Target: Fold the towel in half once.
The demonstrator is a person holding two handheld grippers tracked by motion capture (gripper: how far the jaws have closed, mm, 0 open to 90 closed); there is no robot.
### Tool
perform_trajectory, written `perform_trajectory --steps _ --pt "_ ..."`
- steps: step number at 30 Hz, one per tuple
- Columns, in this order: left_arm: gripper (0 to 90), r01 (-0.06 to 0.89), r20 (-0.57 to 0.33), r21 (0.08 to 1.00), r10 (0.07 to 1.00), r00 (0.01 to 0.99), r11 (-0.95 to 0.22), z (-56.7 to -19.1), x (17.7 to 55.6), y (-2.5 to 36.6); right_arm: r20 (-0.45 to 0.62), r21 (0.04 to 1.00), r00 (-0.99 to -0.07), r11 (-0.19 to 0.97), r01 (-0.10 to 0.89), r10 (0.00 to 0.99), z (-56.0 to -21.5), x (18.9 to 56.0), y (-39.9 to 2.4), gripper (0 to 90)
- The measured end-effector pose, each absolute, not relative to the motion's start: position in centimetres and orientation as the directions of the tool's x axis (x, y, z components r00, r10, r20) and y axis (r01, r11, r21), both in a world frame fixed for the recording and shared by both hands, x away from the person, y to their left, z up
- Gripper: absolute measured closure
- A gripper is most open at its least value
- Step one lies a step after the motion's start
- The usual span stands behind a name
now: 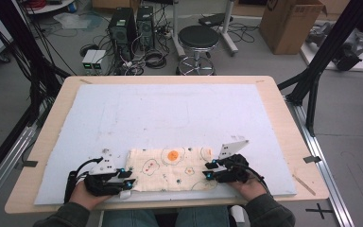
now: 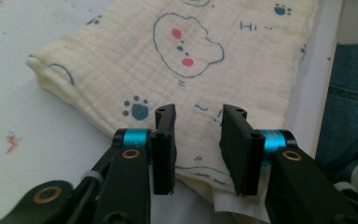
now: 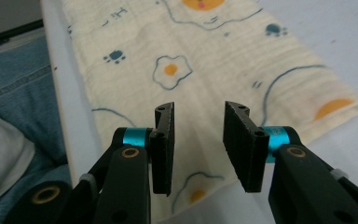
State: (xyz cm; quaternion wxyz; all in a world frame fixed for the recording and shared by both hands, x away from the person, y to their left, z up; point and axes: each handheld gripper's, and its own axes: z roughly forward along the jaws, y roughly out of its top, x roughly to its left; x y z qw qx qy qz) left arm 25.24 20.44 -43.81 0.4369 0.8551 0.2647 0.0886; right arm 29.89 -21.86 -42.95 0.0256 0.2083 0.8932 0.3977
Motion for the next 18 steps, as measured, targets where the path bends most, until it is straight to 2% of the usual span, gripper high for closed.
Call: perform_trajectory --steps 8,12,15,18 --pt "60.0 0.375 -0.074 0.86 0.643 0.763 -0.347 -42.5 28.3 21.1 0.004 0.732 -0.877 0.596 0.33 0.481 -40.8 33.6 -22.2 63.2" --pt "56.6 0.388 -0.041 0.848 0.685 0.728 -0.361 -42.9 30.3 20.4 0.003 0.729 -0.869 0.594 0.34 0.494 -41.4 35.1 -21.8 62.9" --pt "56.3 0.389 -0.043 0.845 0.677 0.734 -0.368 -43.2 31.2 19.8 -0.001 0.699 -0.88 0.63 0.339 0.475 -42.2 35.7 -21.1 62.6" --pt "58.0 0.422 -0.046 0.809 0.672 0.739 -0.409 -43.9 31.8 19.4 -0.006 0.67 -0.887 0.66 0.339 0.462 -42.7 35.9 -20.8 70.1"
